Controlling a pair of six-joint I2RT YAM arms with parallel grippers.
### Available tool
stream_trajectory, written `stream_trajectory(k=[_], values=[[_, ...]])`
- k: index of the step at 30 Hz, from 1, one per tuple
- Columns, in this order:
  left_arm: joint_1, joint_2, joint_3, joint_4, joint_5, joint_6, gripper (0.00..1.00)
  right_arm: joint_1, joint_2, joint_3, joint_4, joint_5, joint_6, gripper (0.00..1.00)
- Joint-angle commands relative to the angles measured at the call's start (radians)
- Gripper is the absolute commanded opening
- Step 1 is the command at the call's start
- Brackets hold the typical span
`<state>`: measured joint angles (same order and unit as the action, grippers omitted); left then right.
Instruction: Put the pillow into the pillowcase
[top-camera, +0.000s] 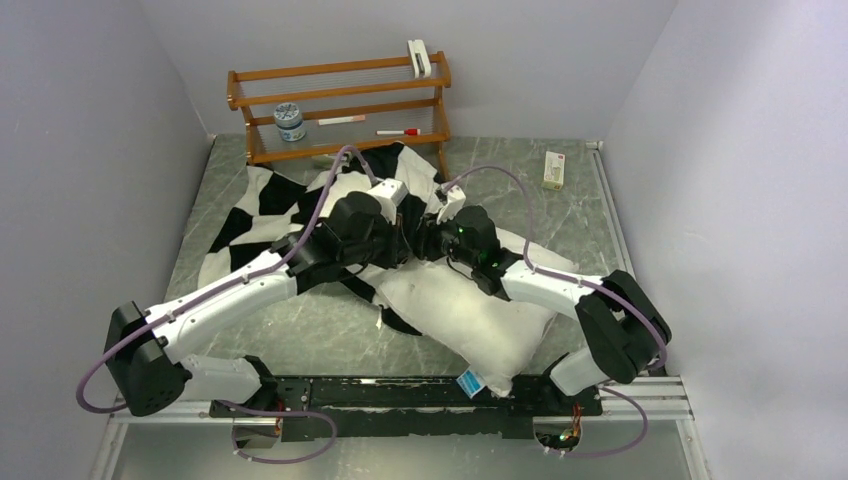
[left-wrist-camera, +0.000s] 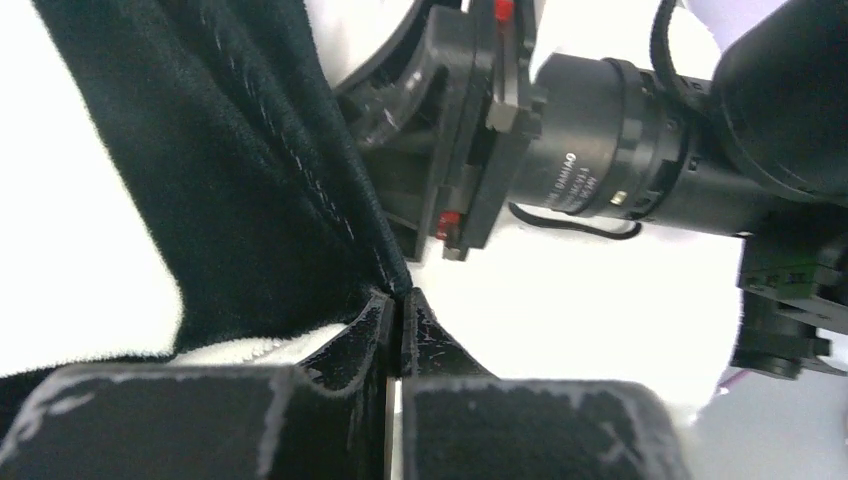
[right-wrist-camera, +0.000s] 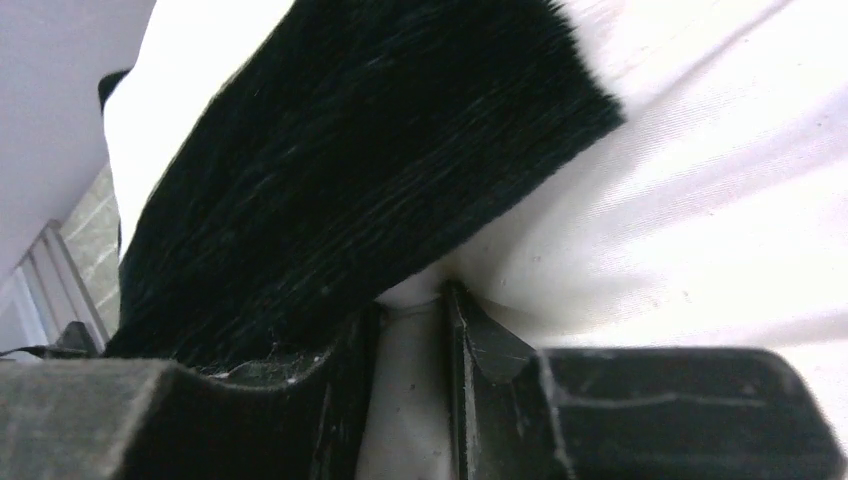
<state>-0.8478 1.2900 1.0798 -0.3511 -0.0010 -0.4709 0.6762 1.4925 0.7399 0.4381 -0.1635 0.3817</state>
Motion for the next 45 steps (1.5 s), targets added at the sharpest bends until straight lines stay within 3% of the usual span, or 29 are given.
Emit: stream_trajectory(k=[1,6,10,13,16,19,22,26,30,35,41,43,45], values=[[-0.098,-0.046,-0.009,0.061,0.071,-0.153,0.05,-0.013,0.005,-0.046,0.033,0.022,0.085,0.30],[-0.106,-0.011,-0.101,0.084,0.005,-0.221,0.05,-0.027,-0.030,-0.086,0.091,0.007,0.109,0.27],[-0.085,0.041,-0.067,0.027,-0.039,-0.200,0.08,-0.042,-0.089,-0.075,-0.031,0.015,0.094,0.29],[-0.084,0.033,0.013,-0.018,-0.066,-0.158,0.19,-0.068,-0.189,-0.044,-0.163,0.029,0.082,0.45],[-0.084,0.021,0.107,-0.067,-0.122,-0.079,0.42,-0.090,-0.288,0.007,-0.291,0.059,0.058,0.55],[-0.086,0.050,0.216,-0.138,-0.192,0.034,0.58,-0.111,-0.362,0.074,-0.439,0.147,0.064,0.66],[-0.085,0.110,0.307,-0.189,-0.279,0.107,0.64,-0.157,-0.378,0.111,-0.526,0.177,0.019,0.75],[-0.072,0.204,0.408,-0.165,-0.369,0.160,0.65,-0.313,-0.358,0.128,-0.495,0.013,-0.044,0.80],[-0.019,0.351,0.535,-0.151,-0.371,0.185,0.66,-0.445,-0.236,0.130,-0.327,-0.214,-0.010,0.80],[0.080,0.521,0.689,-0.179,-0.298,0.179,0.62,-0.451,0.023,0.196,-0.141,-0.355,0.053,0.73],[0.203,0.492,0.655,-0.208,-0.129,0.134,0.53,-0.300,0.238,0.292,-0.096,-0.387,0.010,0.67],[0.209,0.446,0.621,-0.231,-0.148,0.136,0.53,-0.226,0.275,0.290,-0.088,-0.444,-0.026,0.62],[0.211,0.385,0.549,-0.237,-0.157,0.132,0.54,-0.162,0.255,0.198,0.025,-0.460,-0.017,0.52]])
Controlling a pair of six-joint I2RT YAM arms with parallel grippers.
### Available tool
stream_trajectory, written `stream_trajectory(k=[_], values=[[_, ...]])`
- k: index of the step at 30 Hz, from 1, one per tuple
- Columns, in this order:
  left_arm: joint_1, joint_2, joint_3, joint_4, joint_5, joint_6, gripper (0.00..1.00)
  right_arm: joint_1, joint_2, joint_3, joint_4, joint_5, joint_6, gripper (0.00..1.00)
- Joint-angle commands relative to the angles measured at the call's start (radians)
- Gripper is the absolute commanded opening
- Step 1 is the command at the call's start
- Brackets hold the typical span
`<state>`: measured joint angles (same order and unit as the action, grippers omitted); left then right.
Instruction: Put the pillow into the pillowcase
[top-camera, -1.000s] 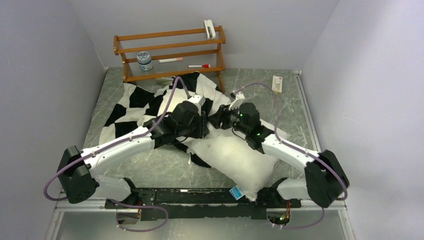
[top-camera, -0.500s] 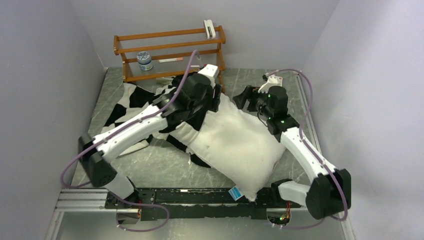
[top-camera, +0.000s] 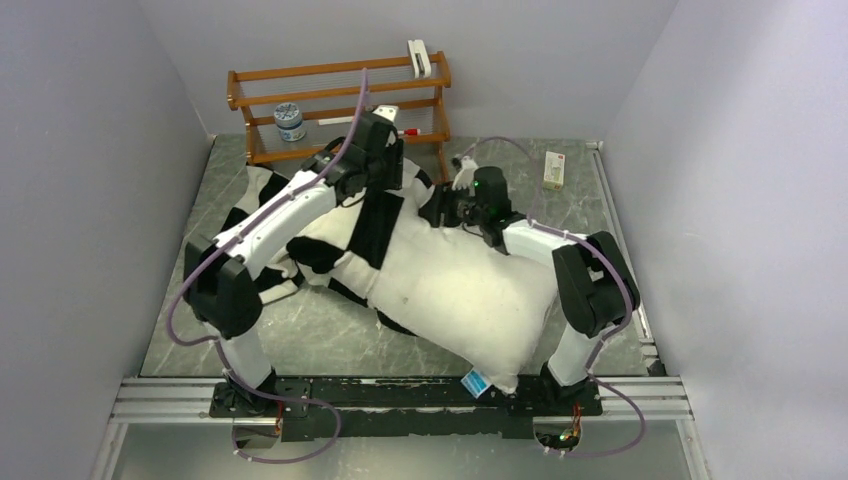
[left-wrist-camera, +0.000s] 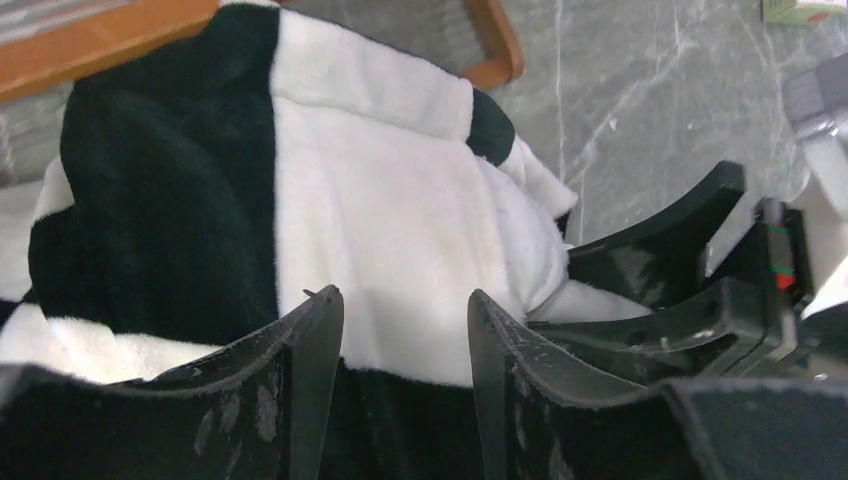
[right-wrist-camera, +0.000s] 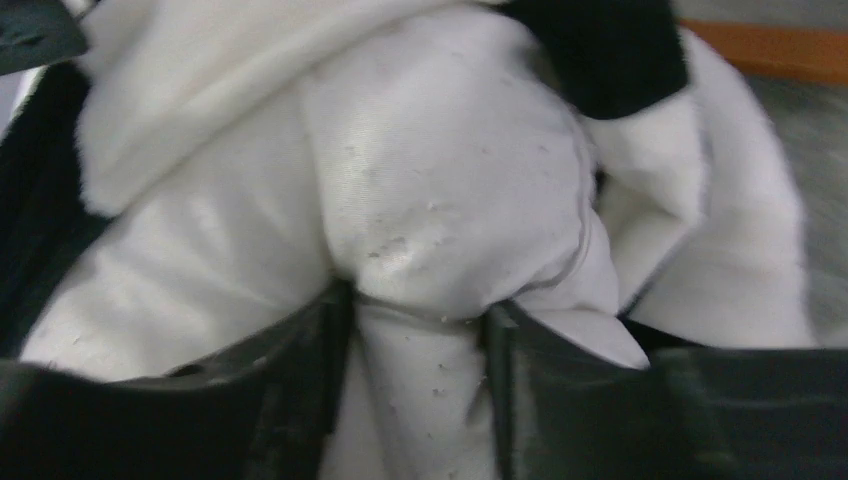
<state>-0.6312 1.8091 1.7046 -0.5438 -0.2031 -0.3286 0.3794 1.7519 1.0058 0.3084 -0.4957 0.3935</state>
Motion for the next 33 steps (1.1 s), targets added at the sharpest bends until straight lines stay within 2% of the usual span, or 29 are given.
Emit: stream_trajectory(k=[1,4,6,9,11,15,23,25,27,31,32,33], values=[[-0.005,-0.167,-0.111,-0.042,0.039,-0.013,0.55,0.158,-0.024,-0.122,0.229,-0.126,-0.012,0.44],[0.013,-0.233,-0.226,-0.045,-0.001,-0.011,0.59,0.197,-0.067,-0.224,0.346,-0.119,0.025,0.26],[0.044,-0.252,-0.287,-0.037,-0.003,-0.007,0.62,0.202,-0.080,-0.257,0.371,-0.118,0.035,0.19],[0.068,-0.272,-0.333,0.037,0.076,0.021,0.65,0.216,-0.087,-0.278,0.396,-0.122,0.054,0.11],[0.069,-0.276,-0.342,0.100,0.101,0.043,0.67,0.234,-0.097,-0.289,0.412,-0.106,0.061,0.07],[0.068,-0.225,-0.273,0.125,0.135,0.077,0.69,0.259,-0.116,-0.294,0.426,-0.071,0.076,0.04],[0.067,-0.133,-0.239,0.177,0.178,0.094,0.67,0.293,-0.113,-0.282,0.428,-0.038,0.095,0.02],[0.063,-0.128,-0.233,0.183,0.193,0.088,0.63,0.298,-0.117,-0.285,0.433,-0.025,0.104,0.02],[0.051,-0.127,-0.217,0.177,0.194,0.088,0.52,0.300,-0.119,-0.287,0.434,-0.017,0.107,0.02],[0.025,-0.117,-0.158,0.115,0.225,0.108,0.14,0.303,-0.117,-0.292,0.444,-0.002,0.119,0.03],[0.021,-0.120,-0.151,0.104,0.230,0.107,0.06,0.303,-0.118,-0.296,0.453,0.007,0.124,0.03],[0.017,-0.128,-0.150,0.100,0.240,0.105,0.05,0.303,-0.121,-0.300,0.460,0.016,0.129,0.03]])
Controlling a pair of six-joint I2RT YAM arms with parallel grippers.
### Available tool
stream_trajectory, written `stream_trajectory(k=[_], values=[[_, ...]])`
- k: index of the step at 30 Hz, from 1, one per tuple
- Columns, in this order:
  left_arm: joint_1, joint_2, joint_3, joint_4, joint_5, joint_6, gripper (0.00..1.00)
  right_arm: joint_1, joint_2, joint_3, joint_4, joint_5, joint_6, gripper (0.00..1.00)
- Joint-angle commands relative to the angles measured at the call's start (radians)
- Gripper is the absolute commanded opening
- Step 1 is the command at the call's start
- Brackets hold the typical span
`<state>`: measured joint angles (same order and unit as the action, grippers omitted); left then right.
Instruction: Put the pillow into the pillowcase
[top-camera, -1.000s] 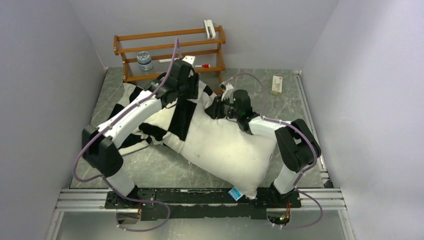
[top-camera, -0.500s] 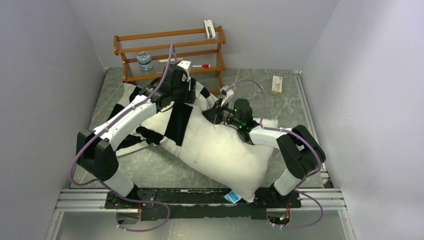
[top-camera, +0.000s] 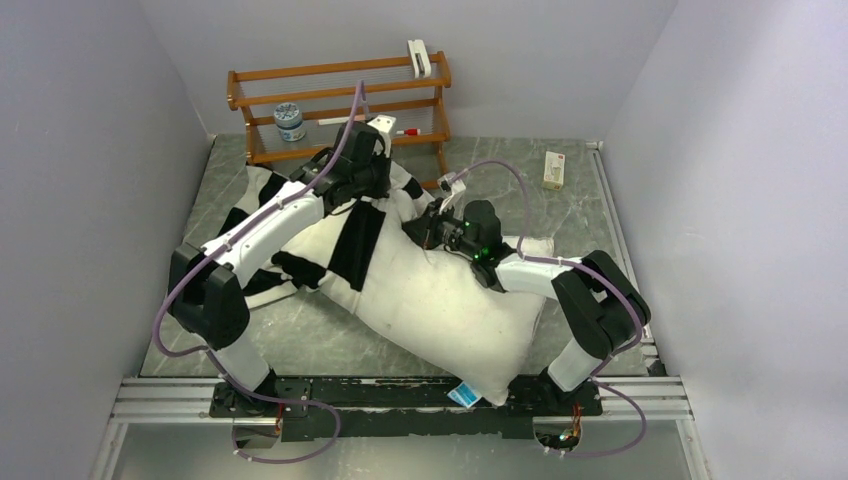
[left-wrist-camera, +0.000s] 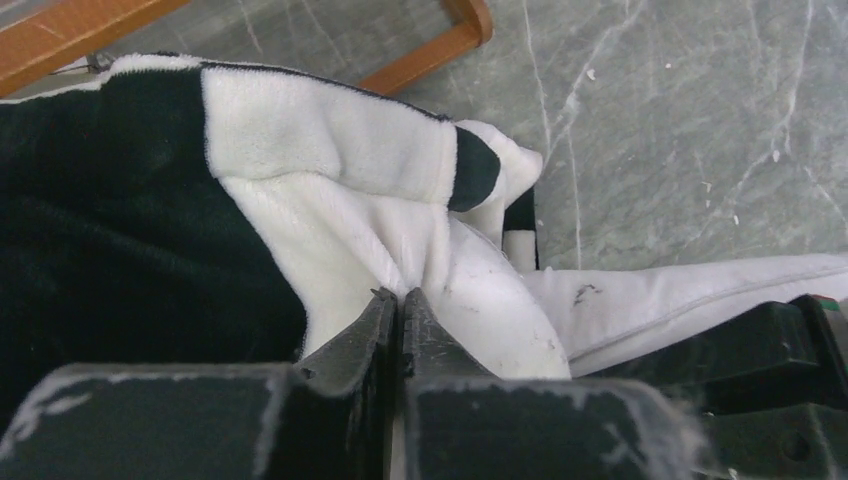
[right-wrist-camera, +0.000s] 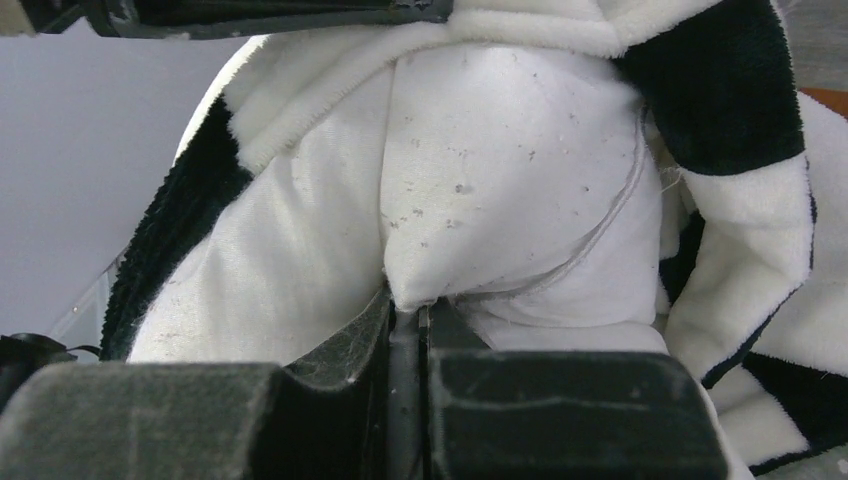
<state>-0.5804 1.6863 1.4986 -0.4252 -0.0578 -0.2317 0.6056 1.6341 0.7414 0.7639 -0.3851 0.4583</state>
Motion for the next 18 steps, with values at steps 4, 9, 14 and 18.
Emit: stream_trajectory(k=[4,9,14,18], values=[[-0.049,-0.062,0.042,0.003,0.172,-0.038,0.05,0.077,-0.007,-0.048,0.029,-0.066,0.093,0.04],[-0.081,-0.149,-0.011,0.096,0.335,-0.146,0.05,0.077,-0.001,-0.053,0.108,-0.025,0.147,0.03],[-0.082,-0.182,-0.134,0.248,0.510,-0.278,0.05,0.076,0.025,-0.004,0.111,-0.014,0.157,0.02],[-0.084,-0.185,-0.199,0.254,0.487,-0.280,0.05,0.076,0.024,-0.007,0.140,0.011,0.164,0.01]])
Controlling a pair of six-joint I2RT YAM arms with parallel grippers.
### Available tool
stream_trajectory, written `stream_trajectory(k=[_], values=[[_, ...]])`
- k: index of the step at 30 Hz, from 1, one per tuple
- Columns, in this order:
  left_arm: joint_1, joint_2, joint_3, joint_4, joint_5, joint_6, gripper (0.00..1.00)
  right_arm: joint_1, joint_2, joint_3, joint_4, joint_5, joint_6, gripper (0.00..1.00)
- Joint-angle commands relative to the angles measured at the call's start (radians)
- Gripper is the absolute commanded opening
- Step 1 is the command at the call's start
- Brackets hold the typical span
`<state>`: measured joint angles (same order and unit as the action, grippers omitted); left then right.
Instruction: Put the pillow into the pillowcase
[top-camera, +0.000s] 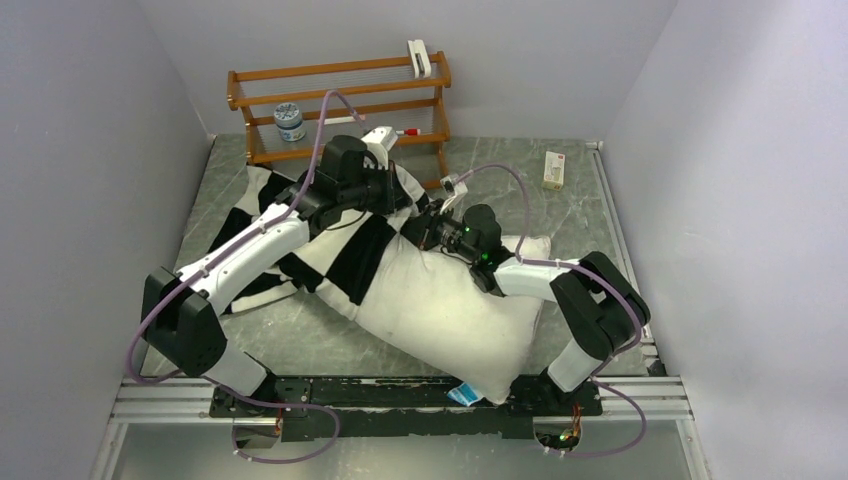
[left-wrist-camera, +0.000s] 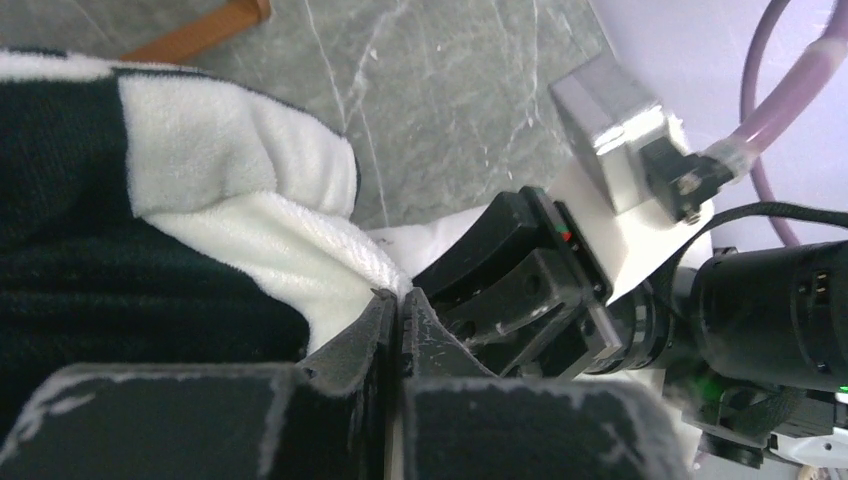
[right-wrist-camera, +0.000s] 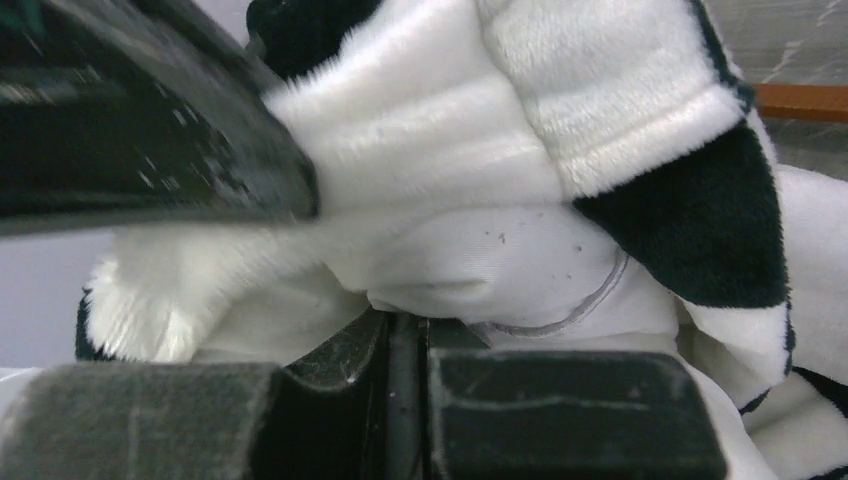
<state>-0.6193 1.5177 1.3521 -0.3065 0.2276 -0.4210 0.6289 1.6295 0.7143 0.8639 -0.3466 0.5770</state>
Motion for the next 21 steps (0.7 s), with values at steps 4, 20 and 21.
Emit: stream_trajectory(k=[4,20,21], values=[[-0.045,0.012,-0.096,0.191,0.238,-0.102,0.05,0.048,0.041,0.004,0.127,0.011,0.073,0.00],[0.054,0.021,0.215,-0.226,-0.015,0.074,0.58,-0.025,-0.219,0.113,-0.586,0.133,-0.112,0.45],[0.073,0.028,0.243,-0.252,-0.005,0.076,0.59,-0.025,-0.243,0.132,-0.650,0.137,-0.135,0.48]])
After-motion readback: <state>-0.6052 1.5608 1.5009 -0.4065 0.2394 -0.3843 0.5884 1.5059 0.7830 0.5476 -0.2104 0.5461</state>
